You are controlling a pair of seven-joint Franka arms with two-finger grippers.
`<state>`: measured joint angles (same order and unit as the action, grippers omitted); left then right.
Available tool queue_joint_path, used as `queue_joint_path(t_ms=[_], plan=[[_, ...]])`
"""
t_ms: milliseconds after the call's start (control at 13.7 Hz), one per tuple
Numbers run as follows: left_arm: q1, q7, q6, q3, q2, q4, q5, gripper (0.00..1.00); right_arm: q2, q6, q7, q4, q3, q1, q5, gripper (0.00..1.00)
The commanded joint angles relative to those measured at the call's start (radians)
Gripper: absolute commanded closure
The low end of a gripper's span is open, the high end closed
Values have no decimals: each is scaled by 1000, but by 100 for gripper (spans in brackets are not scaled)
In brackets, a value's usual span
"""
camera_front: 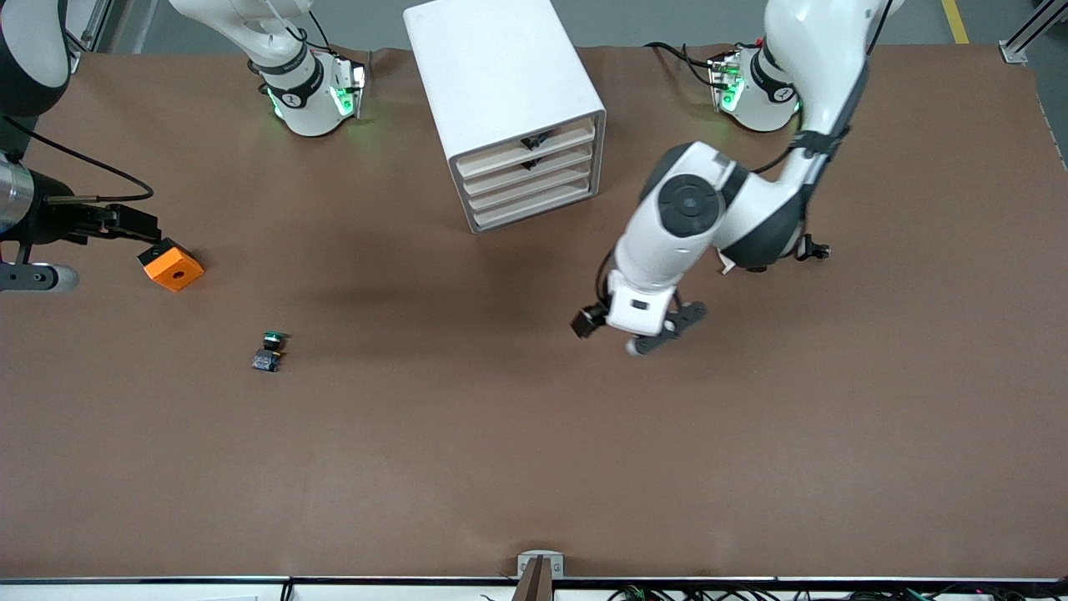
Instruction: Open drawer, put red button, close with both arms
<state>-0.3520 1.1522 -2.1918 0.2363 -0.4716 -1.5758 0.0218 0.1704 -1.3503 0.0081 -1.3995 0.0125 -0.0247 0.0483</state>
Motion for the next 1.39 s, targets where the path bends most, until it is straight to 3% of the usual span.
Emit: queue_joint_path(t_ms=[0, 293, 659, 805, 1098, 1317], plan=[[118, -98, 87, 18, 99, -10, 20, 0, -6, 10, -5, 13, -6, 19, 1, 0], [282, -403, 285, 15, 211, 28, 23, 0, -8, 88, -7, 82, -8, 35, 4, 0], [383, -660, 478, 11, 284, 111, 23, 0, -44, 65, 3, 73, -8, 52, -58, 0], [377, -718, 530, -23, 344, 103, 23, 0, -81, 34, 1, 33, -8, 75, -68, 0], [260, -957, 684, -181, 438, 100, 23, 0, -192, -64, 1, -117, -9, 77, -67, 0], [245, -982, 748, -195, 508, 56, 21, 0, -244, -95, 1, -194, -9, 75, -67, 0]])
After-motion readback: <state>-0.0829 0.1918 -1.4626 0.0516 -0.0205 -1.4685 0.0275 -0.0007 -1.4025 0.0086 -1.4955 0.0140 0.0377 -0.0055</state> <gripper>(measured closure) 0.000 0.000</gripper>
